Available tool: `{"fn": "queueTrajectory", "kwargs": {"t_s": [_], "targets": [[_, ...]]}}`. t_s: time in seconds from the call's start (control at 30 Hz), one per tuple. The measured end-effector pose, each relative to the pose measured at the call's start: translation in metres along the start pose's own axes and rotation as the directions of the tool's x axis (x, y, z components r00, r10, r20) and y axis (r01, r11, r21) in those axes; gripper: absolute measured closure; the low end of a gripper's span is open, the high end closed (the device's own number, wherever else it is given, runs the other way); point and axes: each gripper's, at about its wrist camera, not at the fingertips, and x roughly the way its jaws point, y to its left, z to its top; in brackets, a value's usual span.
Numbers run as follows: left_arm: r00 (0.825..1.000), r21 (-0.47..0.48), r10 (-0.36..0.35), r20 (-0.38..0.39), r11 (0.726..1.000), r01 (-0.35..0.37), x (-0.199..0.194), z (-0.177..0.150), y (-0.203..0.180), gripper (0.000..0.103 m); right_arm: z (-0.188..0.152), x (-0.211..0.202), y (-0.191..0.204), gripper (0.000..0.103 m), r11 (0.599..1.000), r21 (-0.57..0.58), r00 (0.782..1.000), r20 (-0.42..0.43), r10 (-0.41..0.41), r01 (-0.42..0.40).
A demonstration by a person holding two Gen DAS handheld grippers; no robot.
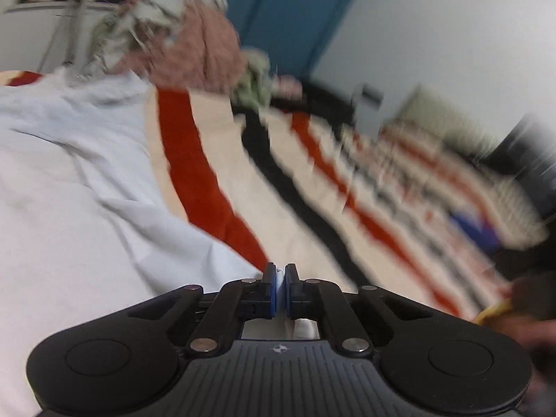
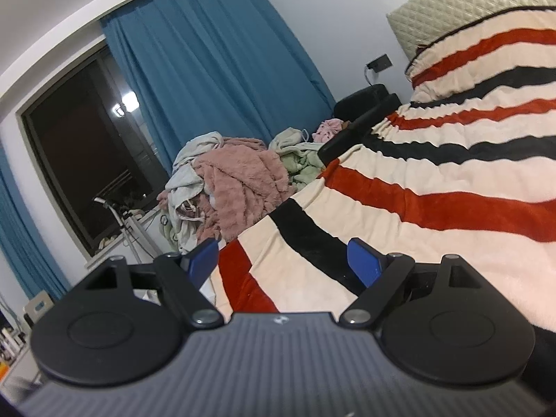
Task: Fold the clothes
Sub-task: 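Grasp the other T-shirt side with the left gripper and fold it inward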
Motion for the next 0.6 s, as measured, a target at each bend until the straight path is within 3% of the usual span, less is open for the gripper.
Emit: {"fn": "queueTrajectory", "kwargs": {"t_s": [0.1,0.23,0.33,0.47,0.53,0.6], "targets": [[0.994,-0.097,0.026,0.11,0.995,-0.015,-0.066,-0.008,0.013,0.098,-0.004,-0.003,0.006,0.019,1.0,-0.021,1.0,-0.005,0.01,-0.01],[0.979,-0.205,0.133,0.156,0.974,-0.1,-0.12,-0.036,0.033,0.098,-0.014,0.0,0.023,0.019,0.996,-0.084,0.998,-0.054,0.035,-0.039],[0.97,-0.275,0.231,0.074,0.94,-0.202,-0.136,-0.058,0.057,0.098,-0.023,-0.001,0.039,0.019,0.986,-0.152,0.995,-0.08,0.056,-0.068],[0.966,-0.372,0.248,-0.073,0.892,-0.258,-0.118,-0.071,0.091,0.097,-0.032,-0.004,0.056,0.019,0.97,-0.223,0.991,-0.112,0.075,-0.099],[0.967,-0.403,0.245,-0.072,0.879,-0.253,-0.117,-0.069,0.099,0.087,-0.036,-0.004,0.063,0.02,0.961,-0.251,0.989,-0.127,0.082,-0.112],[0.968,-0.433,0.24,-0.071,0.867,-0.247,-0.115,-0.067,0.106,0.054,-0.04,-0.005,0.069,0.02,0.952,-0.278,0.986,-0.143,0.088,-0.125]]}}
